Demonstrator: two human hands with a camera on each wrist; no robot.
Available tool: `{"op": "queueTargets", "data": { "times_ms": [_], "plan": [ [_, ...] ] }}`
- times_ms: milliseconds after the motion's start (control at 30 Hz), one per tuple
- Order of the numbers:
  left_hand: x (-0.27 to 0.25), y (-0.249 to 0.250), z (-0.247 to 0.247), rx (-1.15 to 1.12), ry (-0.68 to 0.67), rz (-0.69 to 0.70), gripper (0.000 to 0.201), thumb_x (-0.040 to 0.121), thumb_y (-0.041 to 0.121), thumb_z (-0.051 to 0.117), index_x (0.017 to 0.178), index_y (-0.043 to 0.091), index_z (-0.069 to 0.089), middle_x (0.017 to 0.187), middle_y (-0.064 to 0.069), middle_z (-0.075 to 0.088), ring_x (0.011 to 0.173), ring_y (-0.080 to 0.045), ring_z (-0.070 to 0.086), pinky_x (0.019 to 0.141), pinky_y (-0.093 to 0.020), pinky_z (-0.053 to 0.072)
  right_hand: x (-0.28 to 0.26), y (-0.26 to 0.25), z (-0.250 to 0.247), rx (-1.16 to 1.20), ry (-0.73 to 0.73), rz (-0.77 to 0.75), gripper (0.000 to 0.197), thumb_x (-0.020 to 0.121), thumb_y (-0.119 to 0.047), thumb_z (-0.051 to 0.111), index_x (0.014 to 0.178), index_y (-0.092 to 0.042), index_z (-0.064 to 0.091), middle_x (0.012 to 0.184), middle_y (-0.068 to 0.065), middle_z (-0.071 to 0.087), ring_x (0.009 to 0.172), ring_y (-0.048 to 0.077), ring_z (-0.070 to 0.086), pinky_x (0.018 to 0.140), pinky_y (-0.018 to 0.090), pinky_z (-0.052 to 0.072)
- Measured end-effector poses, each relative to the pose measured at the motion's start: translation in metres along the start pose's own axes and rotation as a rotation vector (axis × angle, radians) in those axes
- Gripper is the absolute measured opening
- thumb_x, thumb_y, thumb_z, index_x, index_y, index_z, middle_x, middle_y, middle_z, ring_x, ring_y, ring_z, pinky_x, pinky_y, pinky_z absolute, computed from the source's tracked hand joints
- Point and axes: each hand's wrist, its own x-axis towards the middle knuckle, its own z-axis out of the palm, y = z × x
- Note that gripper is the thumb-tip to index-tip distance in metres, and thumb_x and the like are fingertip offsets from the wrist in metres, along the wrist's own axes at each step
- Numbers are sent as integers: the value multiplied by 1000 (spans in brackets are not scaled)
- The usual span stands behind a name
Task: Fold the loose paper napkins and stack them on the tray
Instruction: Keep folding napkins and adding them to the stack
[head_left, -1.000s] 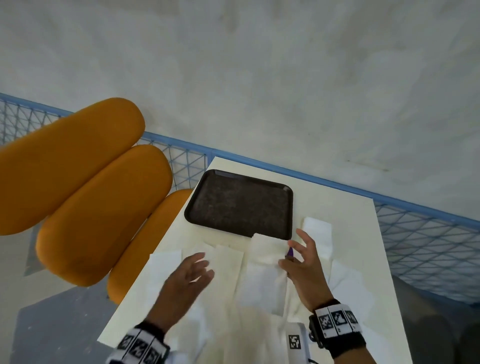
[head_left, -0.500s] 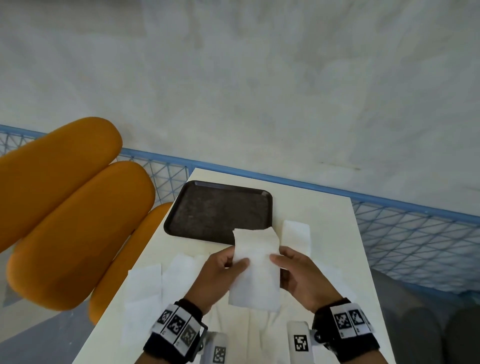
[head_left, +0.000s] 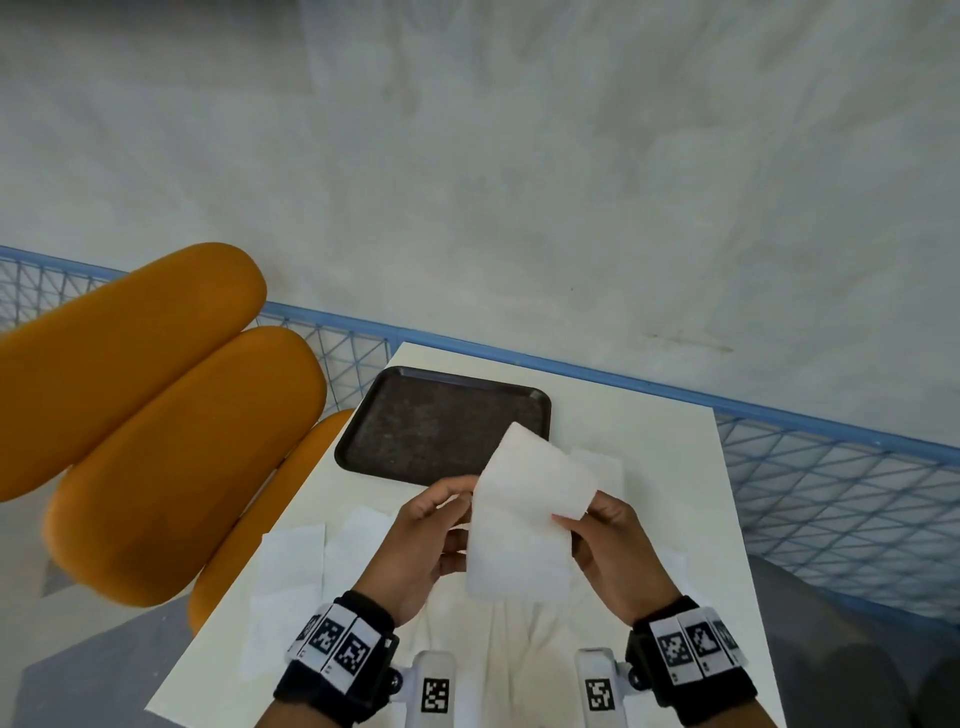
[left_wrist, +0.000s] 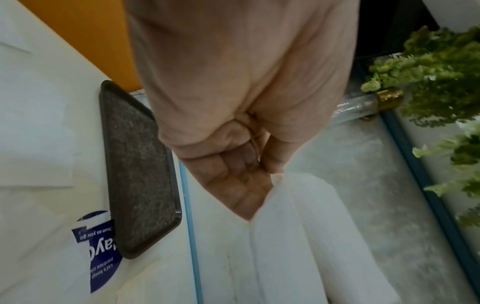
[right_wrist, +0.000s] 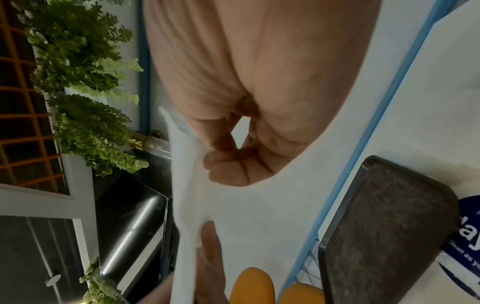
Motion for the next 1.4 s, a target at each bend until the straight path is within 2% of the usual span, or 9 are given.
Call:
{"op": "queueTargets", "data": {
  "times_ms": [133, 233, 467, 667, 867, 1100, 1200, 1267, 1400],
  "plan": [
    [0, 2, 6, -62, 25, -69, 29, 106, 34, 44, 121, 25, 67, 112, -12, 74, 107, -38, 68, 92, -49, 55, 2, -4, -8, -182, 1, -41, 37, 94, 14, 44, 83, -5, 73, 124, 7, 70, 117, 21, 64, 83, 33, 49],
    [-1, 6, 13, -76, 29, -170, 40, 104, 50, 40, 120, 24, 66, 108, -5, 77, 104, -27, 73, 94, -44, 57, 2, -11, -11, -331, -21, -124, 41, 91, 19, 40, 68, -1, 67, 119, 5, 71, 84, 5, 66, 63, 15, 46],
    [8, 1, 28, 142, 100, -62, 24, 98, 35, 61, 103, 17, 75, 100, -4, 77, 101, -27, 71, 91, -41, 57, 7, -12, -25, -539, -77, -246, 43, 87, 18, 47, 83, -12, 78, 121, -7, 69, 75, 31, 62, 63, 29, 52],
    [17, -8, 25, 580, 152, 150, 32, 95, 50, 57, 89, 21, 69, 86, 5, 68, 81, -9, 63, 69, -22, 50, 14, -28, -42, -390, -134, -75, 37, 78, -16, 58, 113, -22, 69, 119, 2, 69, 98, 23, 68, 81, 35, 52],
    [18, -1, 36, 821, 103, 375, 19, 96, 46, 60, 77, 44, 60, 78, 33, 62, 84, 13, 58, 63, -5, 48, 24, -37, -22, -991, -278, -247, 14, 93, -36, 67, 100, -26, 74, 91, -14, 72, 89, 7, 67, 81, 23, 55],
    [23, 1, 25, 535, 216, 247, 29, 96, 46, 60, 91, 19, 69, 87, 3, 68, 86, -13, 64, 72, -26, 56, 27, -46, -43, -927, -144, -264, 15, 94, -17, 67, 82, -26, 71, 77, -14, 70, 74, 5, 65, 72, 16, 49],
    [23, 3, 28, 310, 195, 185, 24, 97, 40, 61, 95, 18, 71, 89, -1, 71, 87, -16, 67, 72, -29, 56, 23, -33, -42, -705, -45, -202, 6, 91, -29, 69, 96, -29, 71, 92, -7, 72, 86, 14, 69, 81, 32, 57],
    [23, 4, 32, 197, 200, 160, 20, 99, 37, 59, 96, 22, 73, 90, 1, 72, 84, -13, 67, 72, -31, 57, 17, -19, -37, -475, -60, -77, 32, 84, -41, 72, 114, -30, 68, 109, 1, 72, 99, 23, 70, 88, 43, 58],
    [26, 0, 34, 179, 162, 132, 12, 98, 36, 61, 104, 29, 69, 96, 6, 73, 94, -17, 70, 80, -42, 61, 9, 5, -27, -368, -34, -45, 22, 92, -10, 69, 111, -19, 72, 108, 5, 76, 101, 28, 71, 89, 51, 56]
  ]
}}
